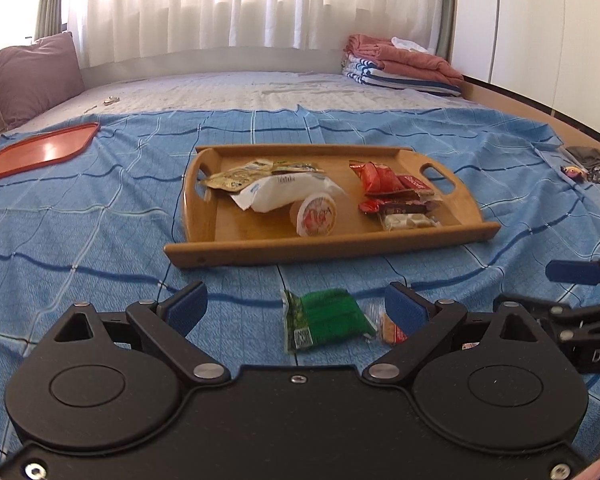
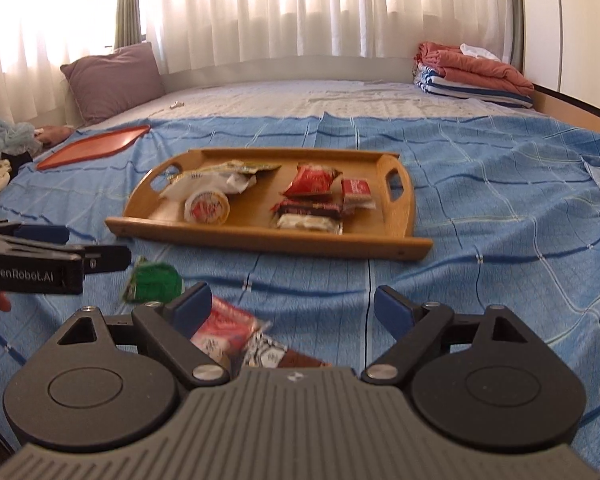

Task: Organize snacks
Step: 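Move both grippers back over the remaining snack pile, then lower the left gripper onto the green packet while the right approaches the peanut bag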

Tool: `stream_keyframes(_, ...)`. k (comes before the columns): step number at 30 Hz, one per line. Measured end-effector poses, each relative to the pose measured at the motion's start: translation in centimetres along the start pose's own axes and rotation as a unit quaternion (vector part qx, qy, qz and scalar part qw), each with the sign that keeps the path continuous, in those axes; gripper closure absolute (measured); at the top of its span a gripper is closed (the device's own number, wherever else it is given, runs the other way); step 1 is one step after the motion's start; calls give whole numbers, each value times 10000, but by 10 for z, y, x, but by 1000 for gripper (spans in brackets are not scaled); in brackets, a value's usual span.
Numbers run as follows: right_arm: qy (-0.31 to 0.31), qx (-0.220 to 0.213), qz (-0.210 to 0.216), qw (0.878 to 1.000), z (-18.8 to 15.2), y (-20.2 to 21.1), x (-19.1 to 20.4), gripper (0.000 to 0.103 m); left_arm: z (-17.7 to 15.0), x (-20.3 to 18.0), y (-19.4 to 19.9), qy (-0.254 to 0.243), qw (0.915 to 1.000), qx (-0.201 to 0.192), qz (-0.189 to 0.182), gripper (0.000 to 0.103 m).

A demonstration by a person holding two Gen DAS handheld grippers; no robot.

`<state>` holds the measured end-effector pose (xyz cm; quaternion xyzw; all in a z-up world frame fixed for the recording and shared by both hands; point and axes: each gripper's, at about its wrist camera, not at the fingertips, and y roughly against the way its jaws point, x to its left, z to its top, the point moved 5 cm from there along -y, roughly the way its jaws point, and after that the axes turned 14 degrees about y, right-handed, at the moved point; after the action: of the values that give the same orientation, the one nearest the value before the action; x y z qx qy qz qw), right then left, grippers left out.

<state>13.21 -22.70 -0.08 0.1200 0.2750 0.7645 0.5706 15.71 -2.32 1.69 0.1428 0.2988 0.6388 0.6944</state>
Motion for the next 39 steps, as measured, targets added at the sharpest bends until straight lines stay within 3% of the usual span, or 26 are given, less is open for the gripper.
stream_keyframes(15, 34, 346, 181, 9992, -56, -2, 9, 10, -23, -4, -26, 81, 9994, 330, 40, 7)
stream_keyframes(19, 22, 322, 147, 9994, -57, -4, 9, 10, -25, -5, -33, 152, 9991, 389, 48, 10)
stream_keyframes(26, 80, 320, 61, 9994, -56, -13, 10, 6, -26, -3, -49, 413, 9976, 559, 15, 28)
stream_keyframes(39, 205, 340, 121, 9991, -59, -19, 15, 0, -29, -10, -63, 289, 9985, 440, 181, 30)
